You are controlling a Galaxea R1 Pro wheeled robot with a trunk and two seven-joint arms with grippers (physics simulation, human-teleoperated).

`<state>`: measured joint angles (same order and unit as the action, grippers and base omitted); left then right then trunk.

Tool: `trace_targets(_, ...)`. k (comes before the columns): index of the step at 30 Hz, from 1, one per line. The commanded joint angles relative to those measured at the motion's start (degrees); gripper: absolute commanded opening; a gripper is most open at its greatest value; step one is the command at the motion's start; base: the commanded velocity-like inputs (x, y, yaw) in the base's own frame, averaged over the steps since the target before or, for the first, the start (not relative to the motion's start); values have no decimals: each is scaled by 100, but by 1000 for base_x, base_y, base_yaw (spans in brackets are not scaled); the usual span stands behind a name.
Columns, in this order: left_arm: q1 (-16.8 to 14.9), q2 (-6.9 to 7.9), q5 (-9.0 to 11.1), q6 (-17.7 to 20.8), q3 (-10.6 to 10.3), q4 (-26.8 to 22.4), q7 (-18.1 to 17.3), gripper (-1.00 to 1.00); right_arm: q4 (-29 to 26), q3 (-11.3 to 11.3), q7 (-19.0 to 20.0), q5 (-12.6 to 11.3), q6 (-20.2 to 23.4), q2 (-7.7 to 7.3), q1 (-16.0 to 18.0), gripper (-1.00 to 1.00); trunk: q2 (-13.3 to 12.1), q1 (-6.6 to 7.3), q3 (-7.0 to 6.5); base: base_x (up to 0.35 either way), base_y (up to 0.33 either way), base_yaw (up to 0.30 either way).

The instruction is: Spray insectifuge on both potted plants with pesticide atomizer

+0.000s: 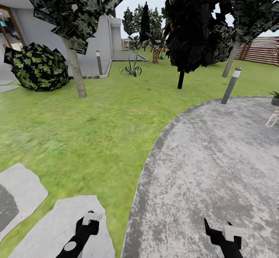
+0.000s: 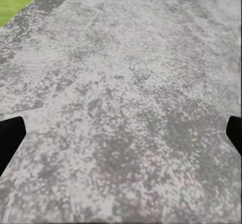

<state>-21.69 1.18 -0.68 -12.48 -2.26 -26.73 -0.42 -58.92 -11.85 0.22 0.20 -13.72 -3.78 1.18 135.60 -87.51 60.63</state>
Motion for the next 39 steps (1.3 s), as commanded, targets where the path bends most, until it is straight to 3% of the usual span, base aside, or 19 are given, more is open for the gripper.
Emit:
trace_targets(1,-1,5,-8,-17,-20,1,4,-100,4,-2,3,1,-19,0,4,100,2,1,-1,0,0,-274)
trace_targets(17,-1,5,-18,-20,-20,1,5,-100,56,-2,4,-2,-26,-5,3,100,2,1,-92,-24,-11,-259)
trace_targets(39,-1,5,-24,-18,-13,1,2,-100,56,-2,4,-2,-26,0,4,100,2,1,-221,-256,-148,-253)
